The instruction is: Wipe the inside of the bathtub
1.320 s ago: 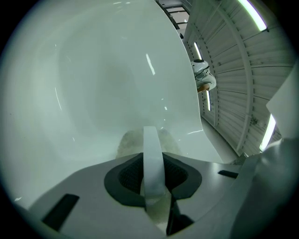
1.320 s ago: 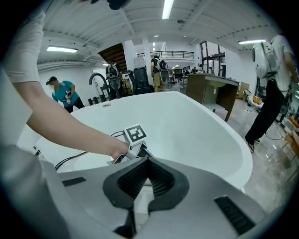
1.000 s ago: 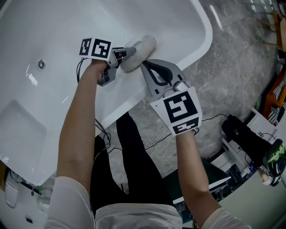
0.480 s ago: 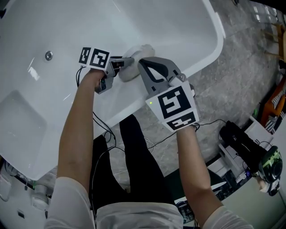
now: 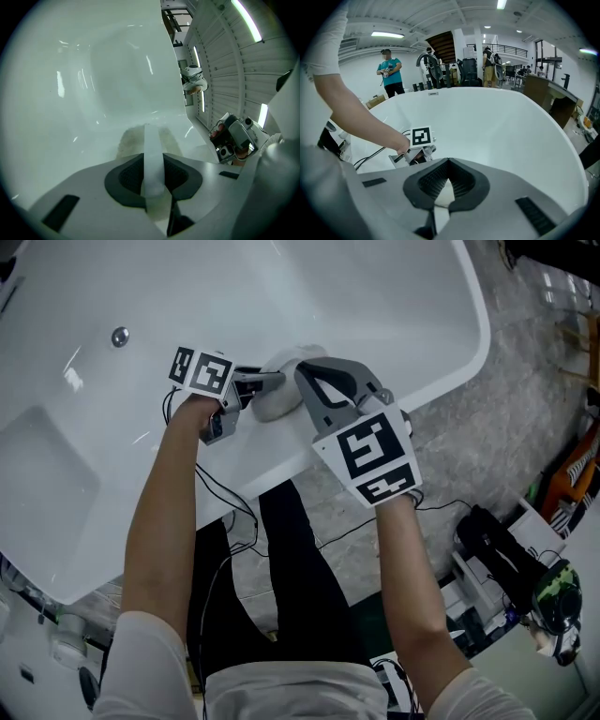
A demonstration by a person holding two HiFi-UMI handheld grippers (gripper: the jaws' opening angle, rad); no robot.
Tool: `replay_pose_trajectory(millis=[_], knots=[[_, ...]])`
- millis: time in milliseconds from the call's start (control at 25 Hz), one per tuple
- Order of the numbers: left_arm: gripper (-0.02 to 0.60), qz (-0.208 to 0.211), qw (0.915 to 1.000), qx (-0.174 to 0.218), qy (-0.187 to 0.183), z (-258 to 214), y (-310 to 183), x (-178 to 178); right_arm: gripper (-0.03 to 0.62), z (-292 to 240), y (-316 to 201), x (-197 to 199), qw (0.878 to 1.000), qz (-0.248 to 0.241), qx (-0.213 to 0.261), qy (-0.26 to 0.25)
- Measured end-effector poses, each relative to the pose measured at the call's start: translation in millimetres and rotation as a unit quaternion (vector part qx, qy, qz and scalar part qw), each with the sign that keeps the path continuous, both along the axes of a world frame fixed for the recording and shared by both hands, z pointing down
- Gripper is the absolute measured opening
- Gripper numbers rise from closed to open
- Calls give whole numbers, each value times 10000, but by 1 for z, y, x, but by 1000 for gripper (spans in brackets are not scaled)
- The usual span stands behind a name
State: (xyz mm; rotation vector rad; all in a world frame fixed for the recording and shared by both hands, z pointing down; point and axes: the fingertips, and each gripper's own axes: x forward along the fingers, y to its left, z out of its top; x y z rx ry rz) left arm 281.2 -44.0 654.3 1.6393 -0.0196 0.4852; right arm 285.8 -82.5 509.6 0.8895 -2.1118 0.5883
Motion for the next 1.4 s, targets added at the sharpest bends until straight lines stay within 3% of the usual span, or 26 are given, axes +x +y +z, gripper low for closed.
replay_pose_trajectory(millis=[200,440,680,1040,1400], knots=[[95,-85,9999,-40,58,-4,10,-22,19,0,3,-23,9997,-221,-12,-37],[95,-128,9999,-48,58,-7,34,-77,18,-2,21,-77,9984,-552,-32,-70],[95,-448,9989,-132,103,-10,42,-121,18,1,27,-115,9962,-865,-95,-91],[95,-719,9971,-137,221,-17,74,-227,19,0,51,-233,9898,-1413,-103,-151],[95,-1000,9941,-142,408,-14,72,-225,19,15,47,-253,9828,-1833,-127,-158]])
